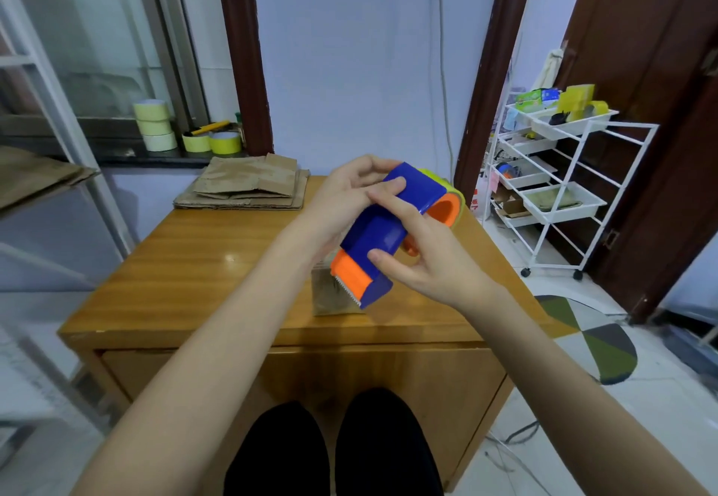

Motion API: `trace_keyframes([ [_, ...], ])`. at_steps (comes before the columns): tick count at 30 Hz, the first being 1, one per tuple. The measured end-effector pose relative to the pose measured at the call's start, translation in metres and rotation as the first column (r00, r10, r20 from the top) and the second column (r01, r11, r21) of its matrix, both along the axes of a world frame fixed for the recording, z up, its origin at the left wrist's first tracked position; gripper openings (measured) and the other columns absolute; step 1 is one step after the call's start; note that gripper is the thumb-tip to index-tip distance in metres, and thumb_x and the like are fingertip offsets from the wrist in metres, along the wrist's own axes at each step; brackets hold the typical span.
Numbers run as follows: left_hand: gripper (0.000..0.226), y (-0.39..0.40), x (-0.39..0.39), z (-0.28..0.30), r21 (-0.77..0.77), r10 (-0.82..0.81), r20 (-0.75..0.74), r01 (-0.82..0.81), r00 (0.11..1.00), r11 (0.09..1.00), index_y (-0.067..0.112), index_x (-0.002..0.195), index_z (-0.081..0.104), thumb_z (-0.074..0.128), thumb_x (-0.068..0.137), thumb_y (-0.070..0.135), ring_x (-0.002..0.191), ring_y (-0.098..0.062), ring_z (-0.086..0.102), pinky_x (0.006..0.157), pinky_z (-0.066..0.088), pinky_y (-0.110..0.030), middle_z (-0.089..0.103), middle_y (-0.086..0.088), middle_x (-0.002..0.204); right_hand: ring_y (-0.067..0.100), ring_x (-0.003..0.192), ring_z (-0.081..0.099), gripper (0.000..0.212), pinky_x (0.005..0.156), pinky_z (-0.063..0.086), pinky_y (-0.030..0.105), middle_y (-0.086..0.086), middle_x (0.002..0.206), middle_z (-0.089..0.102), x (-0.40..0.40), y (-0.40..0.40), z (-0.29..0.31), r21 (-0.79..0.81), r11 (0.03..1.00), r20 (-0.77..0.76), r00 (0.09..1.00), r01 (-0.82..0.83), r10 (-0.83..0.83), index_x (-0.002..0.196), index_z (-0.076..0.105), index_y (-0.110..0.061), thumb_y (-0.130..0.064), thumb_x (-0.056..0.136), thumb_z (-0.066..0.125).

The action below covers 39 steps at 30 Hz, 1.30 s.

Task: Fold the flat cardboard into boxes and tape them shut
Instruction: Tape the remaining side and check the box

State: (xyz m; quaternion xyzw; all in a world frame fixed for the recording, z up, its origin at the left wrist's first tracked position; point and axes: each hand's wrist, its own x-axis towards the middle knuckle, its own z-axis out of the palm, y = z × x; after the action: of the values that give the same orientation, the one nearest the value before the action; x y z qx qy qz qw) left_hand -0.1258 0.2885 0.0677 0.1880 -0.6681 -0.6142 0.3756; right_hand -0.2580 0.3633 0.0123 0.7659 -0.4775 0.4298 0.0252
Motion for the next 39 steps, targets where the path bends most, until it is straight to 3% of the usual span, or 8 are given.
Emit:
trace_keyframes([
  [3,0.024,-0.006,0.010,-0.005,-0.115,0.101,0.041,-0.096,0.994,0.989,0.015,0.115,0.063,0.045,0.100,0.022,0.103,-0.010,0.064,0.092,0.047,-0.023,0.069,0.001,0.109,0.004,0.086,0.056,0.043,0.069,0.051,0.028,-0.011,0.100,0.055,0.004,0.000,-0.009,-0.024,0.999,0.179,0.984,0.025,-0.020,0.121,0.035,-0.040,-0.039,0.082,0.055],
  [8,0.025,-0.012,0.036,-0.034,-0.055,0.319,0.140,-0.314,0.937,0.948,0.008,0.117,0.062,0.044,0.100,0.015,0.084,-0.011,0.066,0.074,0.054,-0.023,0.069,-0.002,0.099,-0.015,0.089,0.049,0.043,0.070,0.043,0.008,-0.016,0.108,0.037,0.001,-0.002,-0.013,-0.068,0.992,0.467,0.882,0.106,-0.062,0.109,0.033,-0.030,-0.035,0.077,0.061],
  [14,0.024,0.010,0.039,-0.061,0.237,0.220,0.120,-0.243,0.968,0.941,0.012,0.107,0.062,0.044,0.101,0.027,0.078,-0.017,0.067,0.063,0.055,-0.023,0.069,-0.012,0.099,-0.016,0.093,0.048,0.057,0.074,0.044,0.008,-0.014,0.114,0.032,0.010,-0.009,-0.011,-0.141,0.977,0.588,0.807,0.163,-0.050,0.118,0.027,-0.019,-0.037,0.076,0.061],
  [17,0.029,0.019,0.030,-0.066,0.456,0.165,-0.027,-0.135,0.986,0.880,0.010,0.104,0.062,0.045,0.099,0.033,0.076,-0.021,0.069,0.065,0.055,-0.028,0.071,-0.014,0.092,-0.019,0.094,0.047,0.062,0.074,0.042,0.006,-0.010,0.112,0.031,0.018,-0.012,-0.012,-0.193,0.961,0.627,0.778,0.198,-0.034,0.121,0.024,-0.009,-0.032,0.077,0.061],
  [21,0.027,0.023,0.023,-0.067,0.578,0.215,-0.161,-0.084,0.963,0.812,0.010,0.109,0.060,0.047,0.098,0.032,0.078,-0.022,0.070,0.063,0.056,-0.027,0.072,-0.011,0.091,-0.022,0.097,0.044,0.061,0.075,0.041,0.003,-0.009,0.112,0.030,0.025,-0.012,-0.015,-0.231,0.944,0.644,0.764,0.237,-0.034,0.121,0.023,-0.005,-0.028,0.078,0.060],
  [31,0.029,0.028,0.015,-0.068,0.617,0.248,-0.190,-0.081,0.950,0.783,0.010,0.117,0.060,0.050,0.098,0.030,0.079,-0.017,0.065,0.064,0.052,-0.025,0.069,-0.010,0.097,-0.021,0.099,0.045,0.073,0.075,0.043,0.005,-0.009,0.116,0.029,0.029,-0.016,-0.019,-0.219,0.944,0.705,0.708,0.247,-0.021,0.130,0.020,0.004,-0.027,0.079,0.062],
  [35,0.022,0.028,0.011,-0.067,0.627,0.264,-0.224,-0.068,0.938,0.776,0.014,0.108,0.062,0.051,0.097,0.030,0.079,-0.016,0.066,0.067,0.052,-0.026,0.071,-0.007,0.093,-0.021,0.098,0.045,0.069,0.074,0.043,0.004,-0.008,0.116,0.029,0.031,-0.018,-0.020,-0.210,0.943,0.723,0.690,0.258,-0.028,0.129,0.020,0.003,-0.016,0.081,0.067],
  [39,0.019,0.028,0.005,-0.070,0.611,0.315,-0.154,-0.160,0.936,0.775,0.013,0.109,0.061,0.055,0.096,0.026,0.081,-0.015,0.066,0.065,0.051,-0.025,0.071,-0.006,0.094,-0.021,0.098,0.045,0.072,0.073,0.043,0.003,-0.008,0.115,0.029,0.033,-0.017,-0.020,-0.220,0.939,0.727,0.687,0.265,-0.024,0.130,0.020,0.004,-0.021,0.080,0.065],
])
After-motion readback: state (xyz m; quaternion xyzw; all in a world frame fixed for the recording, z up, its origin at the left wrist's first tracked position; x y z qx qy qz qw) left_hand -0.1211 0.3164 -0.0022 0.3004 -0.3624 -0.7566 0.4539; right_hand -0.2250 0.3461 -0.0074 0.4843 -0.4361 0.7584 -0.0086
